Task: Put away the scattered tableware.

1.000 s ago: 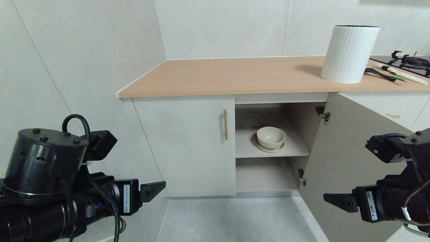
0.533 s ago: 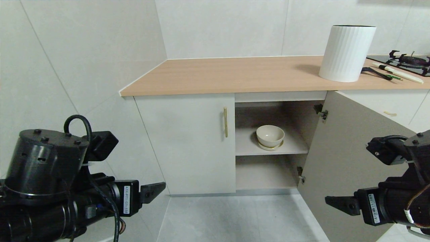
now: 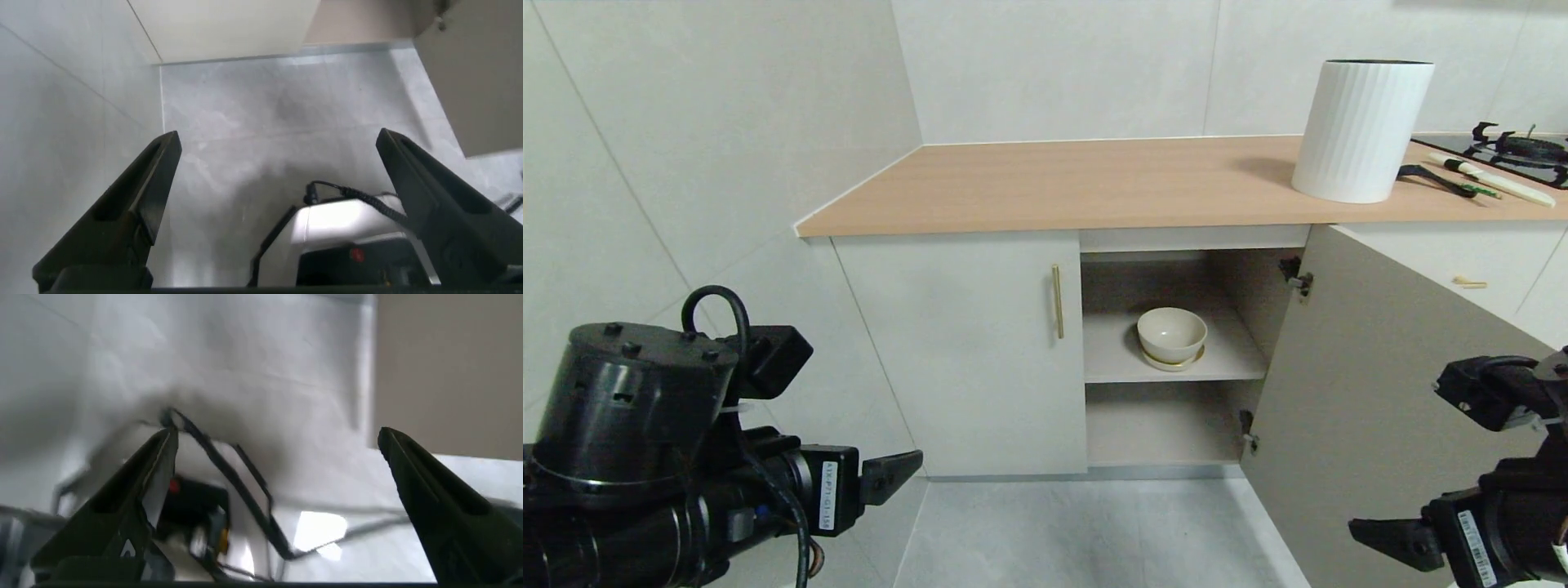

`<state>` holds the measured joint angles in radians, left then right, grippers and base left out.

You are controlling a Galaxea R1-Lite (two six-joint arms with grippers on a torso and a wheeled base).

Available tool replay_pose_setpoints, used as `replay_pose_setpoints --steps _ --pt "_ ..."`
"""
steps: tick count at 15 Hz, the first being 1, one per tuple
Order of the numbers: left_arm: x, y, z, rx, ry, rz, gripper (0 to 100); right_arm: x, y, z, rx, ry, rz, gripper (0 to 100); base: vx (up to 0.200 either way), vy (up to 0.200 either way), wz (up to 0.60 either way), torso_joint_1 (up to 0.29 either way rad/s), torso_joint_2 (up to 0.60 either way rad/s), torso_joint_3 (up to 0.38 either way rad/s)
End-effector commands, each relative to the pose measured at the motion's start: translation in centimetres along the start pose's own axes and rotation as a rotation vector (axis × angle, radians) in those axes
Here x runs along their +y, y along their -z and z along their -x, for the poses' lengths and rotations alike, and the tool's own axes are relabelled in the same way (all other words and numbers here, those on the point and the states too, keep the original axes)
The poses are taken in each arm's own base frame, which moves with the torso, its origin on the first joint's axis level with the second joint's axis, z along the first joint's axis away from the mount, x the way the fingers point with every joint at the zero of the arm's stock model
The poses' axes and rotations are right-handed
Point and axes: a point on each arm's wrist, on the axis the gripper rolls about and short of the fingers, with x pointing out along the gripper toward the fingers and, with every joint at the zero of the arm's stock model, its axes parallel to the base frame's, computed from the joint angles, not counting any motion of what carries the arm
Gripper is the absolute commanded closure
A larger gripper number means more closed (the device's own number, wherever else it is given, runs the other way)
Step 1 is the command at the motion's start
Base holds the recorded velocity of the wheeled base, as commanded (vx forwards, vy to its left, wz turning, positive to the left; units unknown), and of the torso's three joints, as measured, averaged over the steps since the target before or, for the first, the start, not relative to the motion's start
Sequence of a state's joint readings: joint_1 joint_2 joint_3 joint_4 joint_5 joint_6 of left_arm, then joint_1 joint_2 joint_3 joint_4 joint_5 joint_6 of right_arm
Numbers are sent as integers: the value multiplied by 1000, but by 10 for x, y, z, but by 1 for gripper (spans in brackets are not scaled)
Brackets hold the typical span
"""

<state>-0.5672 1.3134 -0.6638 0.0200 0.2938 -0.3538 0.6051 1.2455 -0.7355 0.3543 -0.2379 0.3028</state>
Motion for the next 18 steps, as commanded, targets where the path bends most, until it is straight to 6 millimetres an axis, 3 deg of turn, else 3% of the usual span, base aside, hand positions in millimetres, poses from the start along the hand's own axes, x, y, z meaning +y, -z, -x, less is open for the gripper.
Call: replay_pose_setpoints --steps 1,8,13,18 --pt "0 0 0 0 -2 1 0 -2 1 6 -5 -2 3 0 0 -200 0 7 -2 2" --pt "0 0 -1 4 -3 1 0 -15 19 35 102 28 124 0 0 -200 0 1 1 1" --pt "0 1 -2 8 -3 0 0 -28 15 56 2 68 47 0 0 0 0 0 0 0" --pt "0 1 -2 11 -3 -1 0 -53 8 49 37 256 -7 0 0 0 0 0 0 0"
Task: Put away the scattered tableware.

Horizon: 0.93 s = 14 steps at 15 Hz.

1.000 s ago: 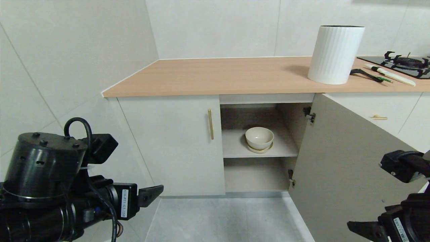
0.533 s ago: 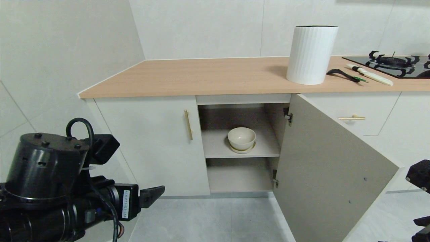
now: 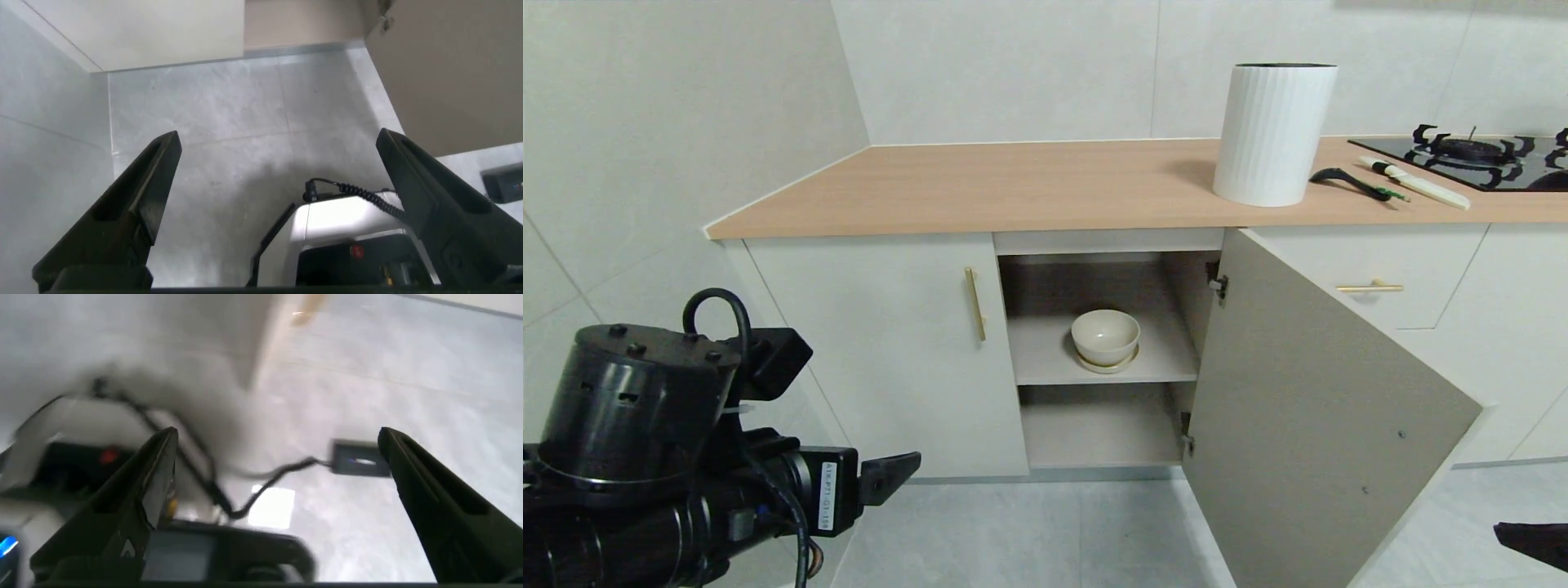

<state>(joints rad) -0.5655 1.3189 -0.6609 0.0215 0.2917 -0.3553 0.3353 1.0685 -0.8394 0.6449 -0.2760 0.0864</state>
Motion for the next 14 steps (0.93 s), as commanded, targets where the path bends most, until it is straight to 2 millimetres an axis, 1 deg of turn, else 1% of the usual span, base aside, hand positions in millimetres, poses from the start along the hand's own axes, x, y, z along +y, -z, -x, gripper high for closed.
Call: replay_pose_setpoints --steps 1,2,5,6,7,8,9,10,14 --pt "0 0 0 1 0 0 0 -11 -2 -8 42 77 -35 0 0 0 0 0 0 0" --pt "0 0 0 1 0 0 0 -14 -3 -11 55 97 -46 0 0 0 0 0 0 0" --pt "0 0 -1 3 0 -1 0 -22 -12 -28 83 164 -97 0 0 0 0 0 0 0" --pt "0 0 0 1 0 0 0 -28 -19 -47 98 200 -139 0 0 0 0 0 0 0" --pt "0 0 0 1 0 0 0 -30 -21 -53 96 210 -151 0 0 0 0 0 0 0" --pt "0 0 0 0 1 0 0 -37 -25 -72 75 239 -189 0 0 0 0 0 0 0" --pt "0 0 0 0 1 0 0 -37 -25 -72 74 240 -190 0 0 0 0 0 0 0" --pt "0 0 0 0 1 0 0 -42 -30 -89 50 262 -217 0 0 0 0 0 0 0" --pt "0 0 0 0 1 0 0 -44 -39 -112 21 263 -273 0 0 0 0 0 0 0"
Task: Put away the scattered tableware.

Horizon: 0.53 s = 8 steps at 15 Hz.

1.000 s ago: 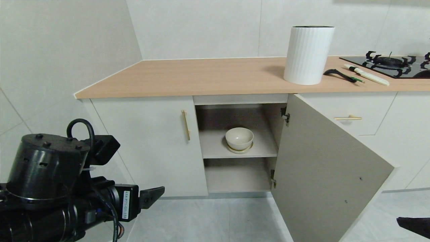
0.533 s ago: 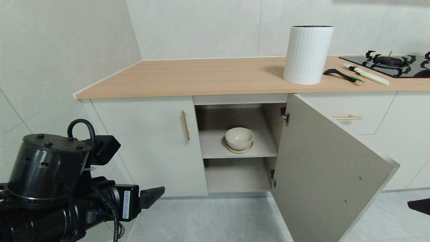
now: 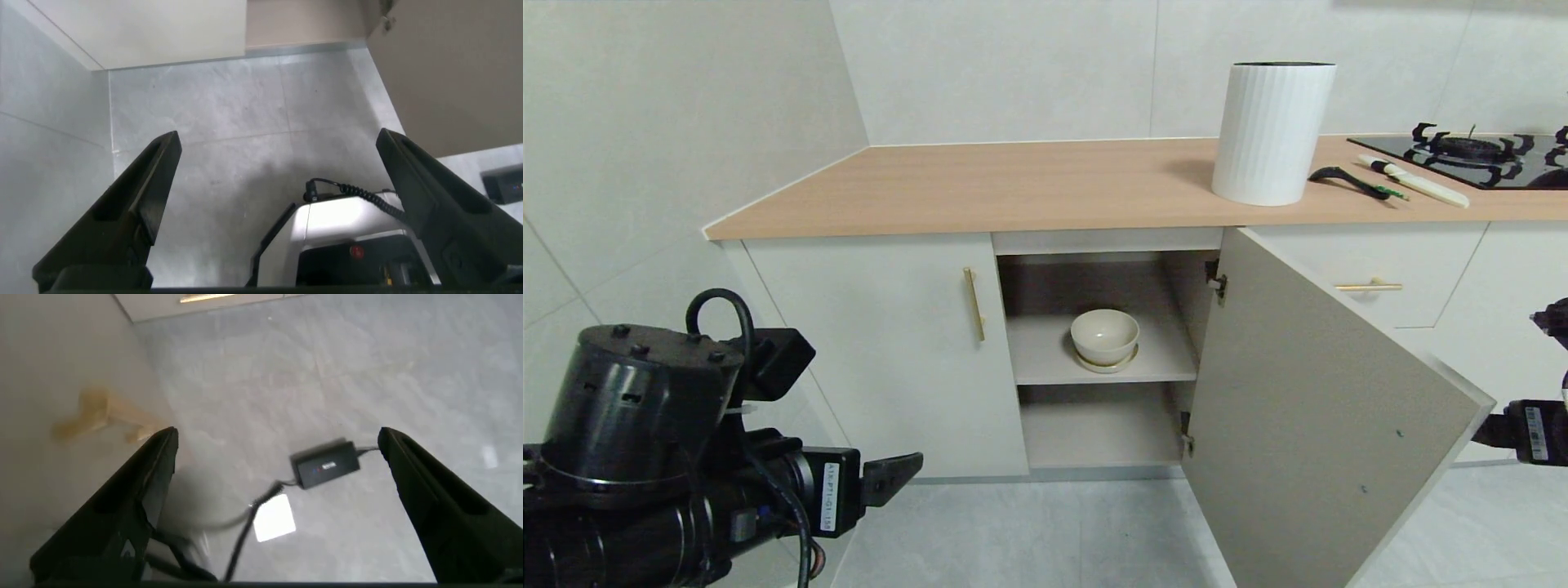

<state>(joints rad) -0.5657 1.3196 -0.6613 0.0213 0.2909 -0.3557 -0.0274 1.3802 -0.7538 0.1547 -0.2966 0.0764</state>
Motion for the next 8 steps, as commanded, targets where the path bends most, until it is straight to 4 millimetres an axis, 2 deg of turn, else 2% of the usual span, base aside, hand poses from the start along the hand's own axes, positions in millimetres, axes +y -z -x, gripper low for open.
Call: replay_pose_setpoints --steps 1,5,8 --pt "0 0 0 0 0 0 0 5 1 -18 55 5 2 0 0 0 0 0 0 0" --pt "0 1 0 4 0 -1 0 12 4 -37 105 5 -9 0 0 0 0 0 0 0" --pt "0 1 0 4 0 -3 0 18 4 -37 100 -16 -24 0 0 0 0 0 0 0"
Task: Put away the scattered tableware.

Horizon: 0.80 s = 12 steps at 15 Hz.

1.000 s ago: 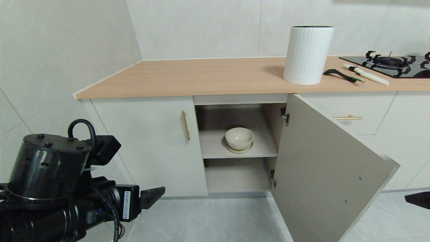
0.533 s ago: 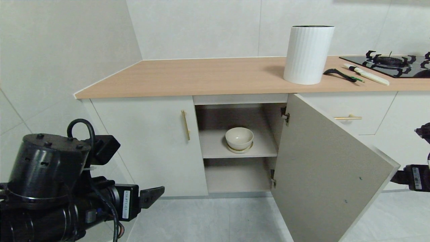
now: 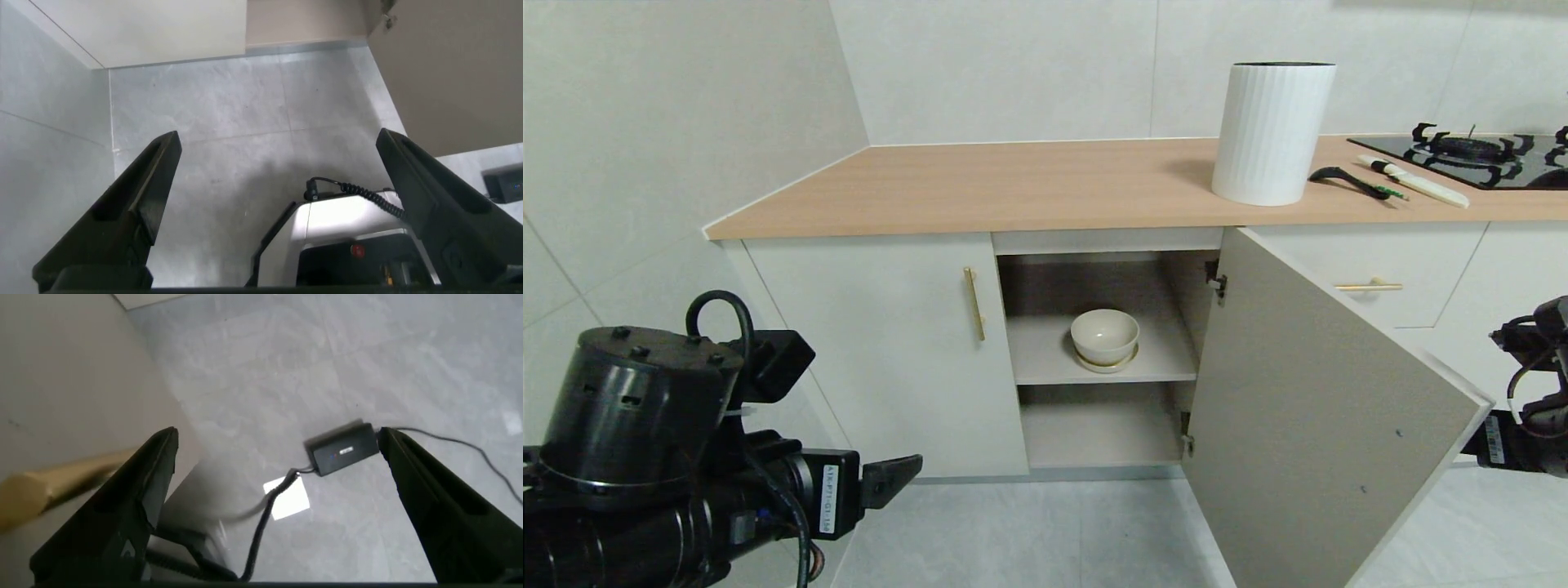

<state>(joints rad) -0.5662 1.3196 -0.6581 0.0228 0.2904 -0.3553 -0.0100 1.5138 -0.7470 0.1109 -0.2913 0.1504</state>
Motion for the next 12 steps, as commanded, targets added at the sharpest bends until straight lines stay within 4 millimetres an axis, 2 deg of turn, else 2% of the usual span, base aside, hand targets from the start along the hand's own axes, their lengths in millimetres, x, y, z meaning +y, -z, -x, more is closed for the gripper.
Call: replay_pose_setpoints --steps 1,8,12 --pt "0 0 0 0 -1 1 0 7 1 -2 9 -19 10 0 0 0 0 0 0 0" --pt "0 0 1 -5 0 2 0 39 12 2 30 -104 12 0 0 0 0 0 0 0" --pt "1 -1 3 -13 4 3 0 64 18 4 22 -171 77 0 0 0 0 0 0 0"
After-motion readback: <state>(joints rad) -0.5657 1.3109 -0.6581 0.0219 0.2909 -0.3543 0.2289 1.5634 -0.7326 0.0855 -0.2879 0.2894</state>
